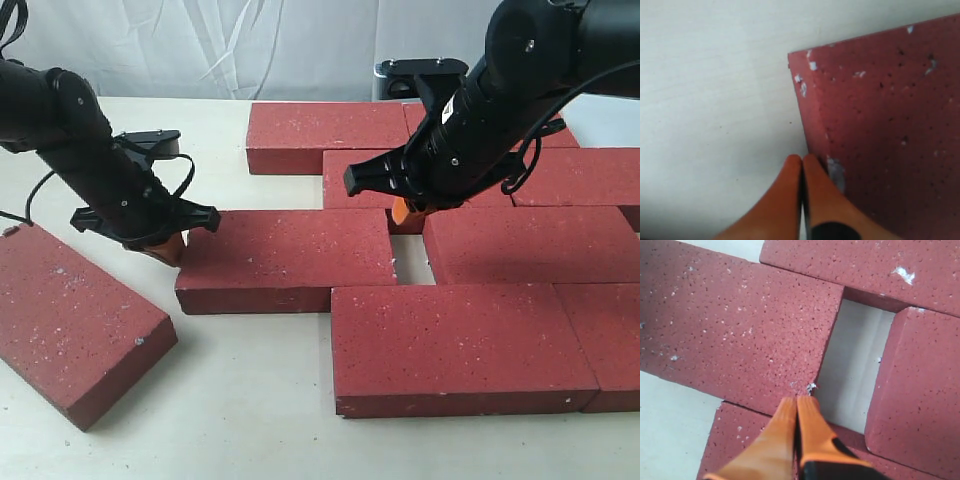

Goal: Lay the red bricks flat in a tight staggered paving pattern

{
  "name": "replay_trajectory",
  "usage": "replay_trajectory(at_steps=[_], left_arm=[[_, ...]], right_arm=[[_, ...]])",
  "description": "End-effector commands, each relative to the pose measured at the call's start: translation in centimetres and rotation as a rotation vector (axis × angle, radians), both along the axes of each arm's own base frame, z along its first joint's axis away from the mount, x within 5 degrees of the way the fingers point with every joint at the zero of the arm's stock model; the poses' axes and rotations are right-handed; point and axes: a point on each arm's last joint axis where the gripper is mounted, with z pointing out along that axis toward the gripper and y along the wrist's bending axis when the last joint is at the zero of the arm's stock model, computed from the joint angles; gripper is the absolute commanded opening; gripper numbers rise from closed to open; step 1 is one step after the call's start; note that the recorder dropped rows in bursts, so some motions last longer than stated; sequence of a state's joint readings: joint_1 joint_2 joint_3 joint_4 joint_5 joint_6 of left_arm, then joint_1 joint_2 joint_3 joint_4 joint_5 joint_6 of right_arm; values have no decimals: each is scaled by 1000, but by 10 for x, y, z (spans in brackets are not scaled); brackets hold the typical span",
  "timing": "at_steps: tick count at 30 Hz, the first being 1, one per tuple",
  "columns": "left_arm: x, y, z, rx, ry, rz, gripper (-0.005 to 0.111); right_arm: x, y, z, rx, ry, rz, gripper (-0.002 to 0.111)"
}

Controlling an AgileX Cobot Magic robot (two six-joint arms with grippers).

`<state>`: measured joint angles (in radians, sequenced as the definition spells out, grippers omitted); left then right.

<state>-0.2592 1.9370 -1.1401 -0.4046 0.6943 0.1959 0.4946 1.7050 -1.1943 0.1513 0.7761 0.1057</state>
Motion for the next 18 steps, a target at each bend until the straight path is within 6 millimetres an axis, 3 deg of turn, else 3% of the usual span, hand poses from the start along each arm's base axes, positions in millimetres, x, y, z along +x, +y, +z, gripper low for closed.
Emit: replay_trajectory(at_steps=[1,18], left_arm=[[0,-8,3,-23,-14,-3,0],[-7,-32,4,-57,-34,-40,0]], right_arm=[[-1,-3,5,8,-15,-6,-1],[-1,-3,5,7,-14,-6,-1]])
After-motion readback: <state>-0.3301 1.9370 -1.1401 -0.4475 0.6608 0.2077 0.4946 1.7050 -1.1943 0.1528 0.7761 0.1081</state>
